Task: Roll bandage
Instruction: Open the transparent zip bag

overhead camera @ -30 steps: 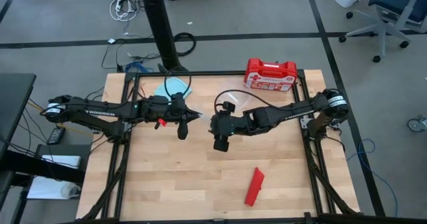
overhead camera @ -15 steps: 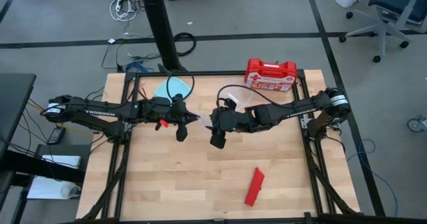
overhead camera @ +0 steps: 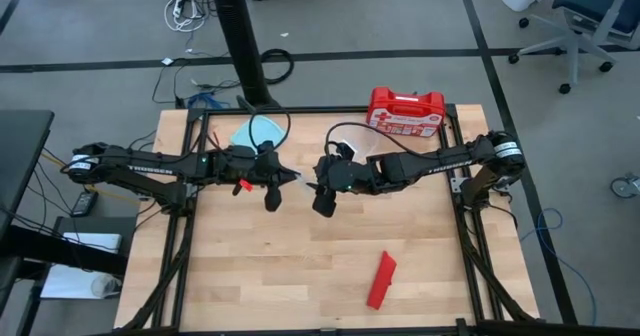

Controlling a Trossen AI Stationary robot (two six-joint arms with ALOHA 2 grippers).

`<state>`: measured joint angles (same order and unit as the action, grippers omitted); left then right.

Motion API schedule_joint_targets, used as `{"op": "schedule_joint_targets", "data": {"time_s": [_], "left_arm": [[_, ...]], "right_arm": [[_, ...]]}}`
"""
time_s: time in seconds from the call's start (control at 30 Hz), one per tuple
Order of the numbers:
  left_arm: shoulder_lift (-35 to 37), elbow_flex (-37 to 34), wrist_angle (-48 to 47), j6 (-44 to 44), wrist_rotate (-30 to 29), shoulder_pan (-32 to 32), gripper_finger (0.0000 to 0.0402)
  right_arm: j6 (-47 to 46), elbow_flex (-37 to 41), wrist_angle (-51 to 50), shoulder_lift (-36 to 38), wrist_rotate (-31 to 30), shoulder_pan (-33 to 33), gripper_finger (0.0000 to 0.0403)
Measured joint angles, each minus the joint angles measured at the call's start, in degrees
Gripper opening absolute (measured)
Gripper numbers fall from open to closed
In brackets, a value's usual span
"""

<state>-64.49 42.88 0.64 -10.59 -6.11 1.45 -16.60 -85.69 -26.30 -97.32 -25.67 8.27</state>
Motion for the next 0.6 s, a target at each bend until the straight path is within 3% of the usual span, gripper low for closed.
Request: {"op": "schedule_joint_targets", "data": {"time_s": [0.6], "left_arm": [[0.0,0.0,2.0,-0.2,-0.1,-0.1,0.0000]], "right_arm": [[-0.3,0.1,-0.8,0.0,1.3,0.3,0.0215]]}}
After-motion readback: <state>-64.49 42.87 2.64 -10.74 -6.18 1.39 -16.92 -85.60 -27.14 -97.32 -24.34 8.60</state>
